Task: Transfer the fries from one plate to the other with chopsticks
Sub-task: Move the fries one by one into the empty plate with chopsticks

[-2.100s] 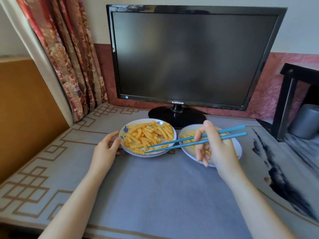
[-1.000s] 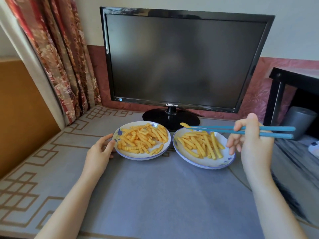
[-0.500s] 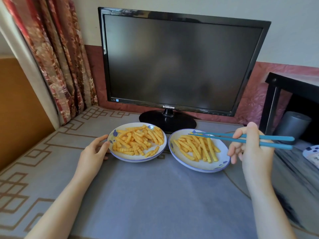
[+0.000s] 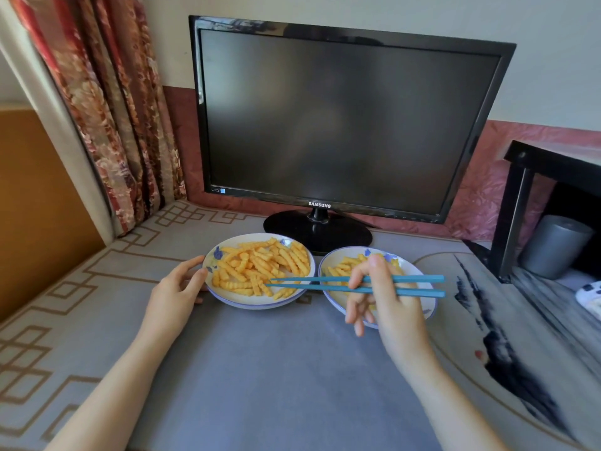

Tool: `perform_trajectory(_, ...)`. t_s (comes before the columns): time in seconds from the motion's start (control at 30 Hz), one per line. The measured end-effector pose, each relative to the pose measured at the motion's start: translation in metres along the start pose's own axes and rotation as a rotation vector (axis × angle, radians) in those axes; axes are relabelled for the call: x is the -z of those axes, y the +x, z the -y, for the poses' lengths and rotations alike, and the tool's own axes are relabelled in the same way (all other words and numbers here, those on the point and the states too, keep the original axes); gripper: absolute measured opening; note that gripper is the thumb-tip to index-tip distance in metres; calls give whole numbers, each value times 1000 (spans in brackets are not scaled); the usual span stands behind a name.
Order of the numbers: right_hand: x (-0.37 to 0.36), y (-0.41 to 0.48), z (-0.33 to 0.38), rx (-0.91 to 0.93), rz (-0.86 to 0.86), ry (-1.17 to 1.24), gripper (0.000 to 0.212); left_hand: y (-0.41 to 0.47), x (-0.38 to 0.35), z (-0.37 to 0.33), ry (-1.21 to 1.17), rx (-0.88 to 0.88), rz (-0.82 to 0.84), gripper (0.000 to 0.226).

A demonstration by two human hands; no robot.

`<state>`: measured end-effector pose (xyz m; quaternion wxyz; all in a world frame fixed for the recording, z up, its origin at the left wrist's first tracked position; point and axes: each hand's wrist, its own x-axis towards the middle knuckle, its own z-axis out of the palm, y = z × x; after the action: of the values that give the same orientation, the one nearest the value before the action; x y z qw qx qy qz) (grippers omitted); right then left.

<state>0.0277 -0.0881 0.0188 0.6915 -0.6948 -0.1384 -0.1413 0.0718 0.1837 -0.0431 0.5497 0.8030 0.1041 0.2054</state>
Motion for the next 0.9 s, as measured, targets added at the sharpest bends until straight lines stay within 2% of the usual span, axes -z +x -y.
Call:
perform_trajectory(0.17, -10, -2, -8, 9, 71, 4, 41, 0, 1, 0, 7, -9, -3, 30)
perform_trajectory(0.3, -11, -2, -11, 1, 52, 13, 47, 0, 0, 0, 0, -5, 1, 30)
perform_trajectory(0.5, -13, -5, -11, -40, -47, 82, 45, 1, 0, 0, 6, 1, -3, 30)
perform_trajectory(0.9, 12, 0, 13, -27, -273, 65, 45, 0, 0, -1, 30, -13, -13, 30)
